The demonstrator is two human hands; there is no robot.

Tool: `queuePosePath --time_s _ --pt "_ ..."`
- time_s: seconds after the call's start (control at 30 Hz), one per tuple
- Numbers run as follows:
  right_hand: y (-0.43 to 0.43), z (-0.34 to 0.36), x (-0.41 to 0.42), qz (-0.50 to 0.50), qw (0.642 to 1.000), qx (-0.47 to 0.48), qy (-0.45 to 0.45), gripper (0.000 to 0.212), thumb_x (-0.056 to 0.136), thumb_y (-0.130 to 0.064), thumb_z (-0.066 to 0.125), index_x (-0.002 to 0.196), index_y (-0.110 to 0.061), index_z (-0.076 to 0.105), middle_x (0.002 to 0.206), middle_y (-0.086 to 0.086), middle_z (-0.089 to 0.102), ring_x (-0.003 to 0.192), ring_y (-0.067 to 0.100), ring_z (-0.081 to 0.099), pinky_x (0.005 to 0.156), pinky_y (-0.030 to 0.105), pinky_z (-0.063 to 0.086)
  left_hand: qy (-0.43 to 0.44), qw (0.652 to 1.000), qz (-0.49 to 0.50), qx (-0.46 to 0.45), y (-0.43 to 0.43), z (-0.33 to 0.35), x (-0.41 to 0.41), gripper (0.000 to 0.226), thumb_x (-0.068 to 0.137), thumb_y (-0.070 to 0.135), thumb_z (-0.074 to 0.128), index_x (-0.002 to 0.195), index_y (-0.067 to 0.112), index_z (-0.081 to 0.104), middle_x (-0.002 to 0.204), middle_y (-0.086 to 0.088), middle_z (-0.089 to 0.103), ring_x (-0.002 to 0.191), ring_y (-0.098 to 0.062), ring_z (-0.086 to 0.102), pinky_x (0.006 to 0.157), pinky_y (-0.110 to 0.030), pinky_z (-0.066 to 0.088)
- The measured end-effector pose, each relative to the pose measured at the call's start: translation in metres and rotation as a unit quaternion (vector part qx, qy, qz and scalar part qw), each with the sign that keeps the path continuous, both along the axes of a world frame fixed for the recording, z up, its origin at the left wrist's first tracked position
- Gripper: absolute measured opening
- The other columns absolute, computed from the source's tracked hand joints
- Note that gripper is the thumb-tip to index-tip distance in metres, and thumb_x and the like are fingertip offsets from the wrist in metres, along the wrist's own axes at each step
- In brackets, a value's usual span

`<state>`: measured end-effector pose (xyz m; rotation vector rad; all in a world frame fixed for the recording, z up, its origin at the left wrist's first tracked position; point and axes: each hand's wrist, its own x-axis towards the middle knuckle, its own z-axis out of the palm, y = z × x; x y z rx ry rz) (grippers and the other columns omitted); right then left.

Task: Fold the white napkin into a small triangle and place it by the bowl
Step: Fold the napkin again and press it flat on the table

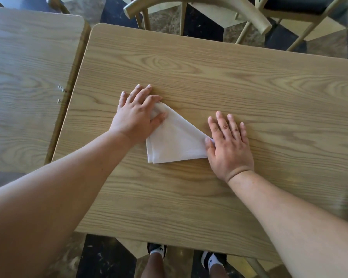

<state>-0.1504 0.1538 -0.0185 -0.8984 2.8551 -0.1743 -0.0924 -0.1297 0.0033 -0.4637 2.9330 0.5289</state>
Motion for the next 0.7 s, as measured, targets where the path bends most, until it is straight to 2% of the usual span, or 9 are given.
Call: queuePosePath --time_s 0.07,0.13,0.23,0.33,0.43,0.5,0.57,0.63,0.7 --pt "0.001 0.002 0.001 0.005 1.000 0.003 -0.016 0.066 0.105 -0.049 0.022 0.164 -0.019 0.029 0.174 0.004 0.020 0.161 0.031 0.015 0.128 0.057 0.011 -0.019 1.000 -0.009 0.004 -0.001 0.015 -0.007 0.059 0.099 0.062 0.055 0.146 0.026 0.055 0.167 -0.001 0.039 0.158 -0.029 0.026 0.126 -0.052 0.025" --pt "-0.002 0.005 0.000 0.000 0.999 0.004 -0.047 0.069 0.104 -0.051 0.018 0.165 -0.020 0.023 0.175 0.003 0.013 0.162 0.030 0.008 0.129 0.056 0.005 -0.036 0.999 -0.025 -0.027 -0.002 0.030 -0.012 0.048 0.097 0.056 0.064 0.133 0.025 0.062 0.148 0.000 0.055 0.141 -0.029 0.044 0.102 -0.044 0.043" --pt "-0.011 0.024 0.002 -0.029 0.997 -0.032 -0.064 0.063 0.103 -0.039 0.043 0.162 -0.018 0.030 0.172 0.008 0.025 0.160 0.033 0.013 0.129 0.057 0.003 -0.076 0.997 0.022 -0.012 -0.001 0.047 -0.004 0.025 0.091 0.047 0.069 0.107 0.029 0.065 0.107 0.006 0.064 0.108 -0.028 0.060 0.075 -0.034 0.040" --pt "-0.011 0.045 0.019 0.007 0.993 -0.117 -0.014 0.057 0.090 -0.017 0.066 0.146 -0.011 0.053 0.152 0.015 0.053 0.148 0.040 0.040 0.125 0.062 0.021 -0.146 0.979 0.121 0.073 0.003 0.057 0.018 0.018 0.084 0.040 0.072 0.094 0.031 0.062 0.097 0.004 0.067 0.092 -0.026 0.061 0.072 -0.033 0.043" --pt "0.002 0.050 0.052 0.085 0.983 -0.162 0.011 0.047 0.084 -0.018 0.069 0.130 -0.009 0.066 0.130 0.015 0.066 0.129 0.040 0.057 0.116 0.059 0.038 -0.189 0.948 0.191 0.172 0.021 0.060 0.054 0.007 0.084 0.028 0.070 0.089 0.024 0.071 0.089 -0.002 0.073 0.076 -0.026 0.068 0.065 -0.031 0.055" --pt "0.016 0.050 0.075 0.130 0.979 -0.158 -0.002 0.047 0.086 -0.029 0.068 0.129 -0.011 0.065 0.127 0.012 0.067 0.127 0.038 0.059 0.115 0.056 0.040 -0.190 0.904 0.259 0.281 0.045 0.058 0.081 0.008 0.086 0.019 0.067 0.086 0.016 0.074 0.076 -0.006 0.073 0.061 -0.026 0.068 0.058 -0.034 0.060" --pt "0.031 0.048 0.097 0.164 0.980 -0.107 -0.033 0.063 0.090 -0.050 0.065 0.140 -0.012 0.057 0.138 0.012 0.062 0.136 0.036 0.053 0.119 0.056 0.037 -0.208 0.824 0.319 0.418 0.077 0.061 0.106 0.005 0.088 0.011 0.067 0.088 0.009 0.071 0.067 -0.009 0.070 0.054 -0.025 0.065 0.059 -0.037 0.061" --pt "0.045 0.043 0.116 0.184 0.980 -0.045 -0.053 0.081 0.091 -0.064 0.059 0.151 -0.013 0.046 0.151 0.012 0.053 0.147 0.036 0.042 0.122 0.057 0.033 -0.229 0.742 0.341 0.529 0.110 0.065 0.123 0.004 0.092 0.009 0.067 0.095 0.008 0.069 0.069 -0.008 0.070 0.056 -0.022 0.066 0.058 -0.034 0.060" --pt "0.054 0.037 0.126 0.199 0.978 -0.041 -0.049 0.073 0.096 -0.055 0.051 0.153 -0.011 0.047 0.154 0.013 0.052 0.150 0.038 0.040 0.121 0.058 0.035 -0.246 0.689 0.341 0.591 0.140 0.070 0.133 0.006 0.094 0.013 0.067 0.100 0.011 0.068 0.077 -0.009 0.070 0.063 -0.021 0.066 0.061 -0.032 0.060"
